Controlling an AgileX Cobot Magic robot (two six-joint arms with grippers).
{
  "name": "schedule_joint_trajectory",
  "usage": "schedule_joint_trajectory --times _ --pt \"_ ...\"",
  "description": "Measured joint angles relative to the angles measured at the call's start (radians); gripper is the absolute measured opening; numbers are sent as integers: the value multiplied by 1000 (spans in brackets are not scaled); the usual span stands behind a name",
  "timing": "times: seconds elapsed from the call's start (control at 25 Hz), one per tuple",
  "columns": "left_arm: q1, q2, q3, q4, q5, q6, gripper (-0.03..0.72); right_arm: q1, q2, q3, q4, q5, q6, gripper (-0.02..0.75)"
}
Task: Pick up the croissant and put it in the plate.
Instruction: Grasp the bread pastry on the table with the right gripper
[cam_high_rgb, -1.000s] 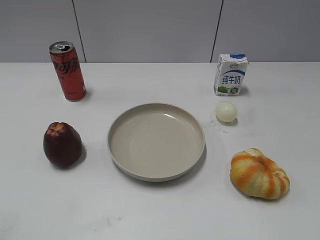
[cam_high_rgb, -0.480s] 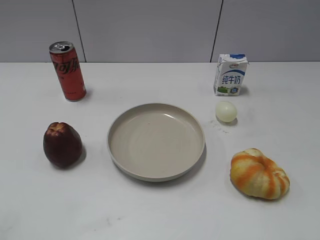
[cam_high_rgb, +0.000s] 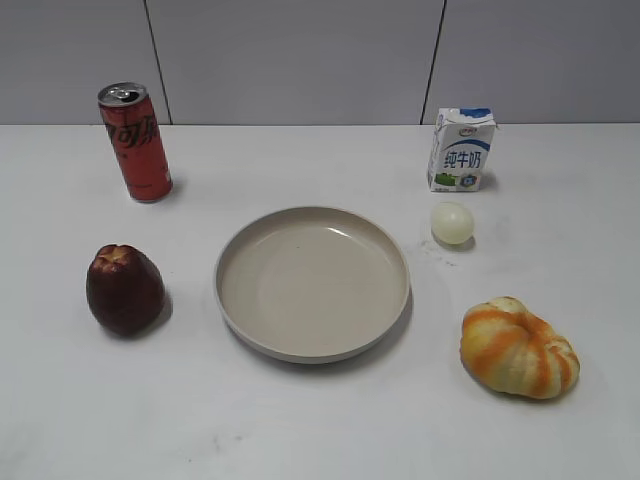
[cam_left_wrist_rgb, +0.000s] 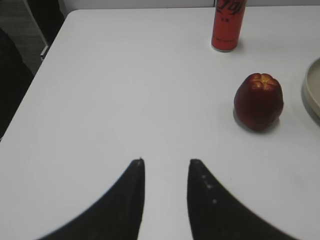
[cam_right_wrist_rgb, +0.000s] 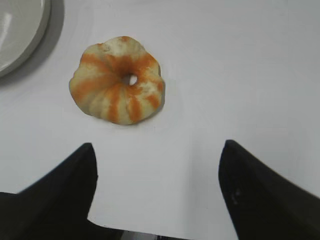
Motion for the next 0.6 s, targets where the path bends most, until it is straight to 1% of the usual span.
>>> schedule_joint_trajectory --times 0.08,0.16,0.28,0.4,0.52,0.6 --pt "0 0 0 0 0 0 233 19 104 -43 13 12 -5 571" --pt "0 0 0 0 0 0 233 57 191 -87 22 18 -13 571" --pt "0 0 0 0 0 0 233 158 314 -144 14 18 -20 571" --pt "0 0 0 0 0 0 233 279 430 -186 -23 13 1 571" --pt "0 0 0 0 0 0 233 356 546 -209 -67 -17 47 571" --pt "0 0 0 0 0 0 233 384 612 -219 -78 -46 62 571"
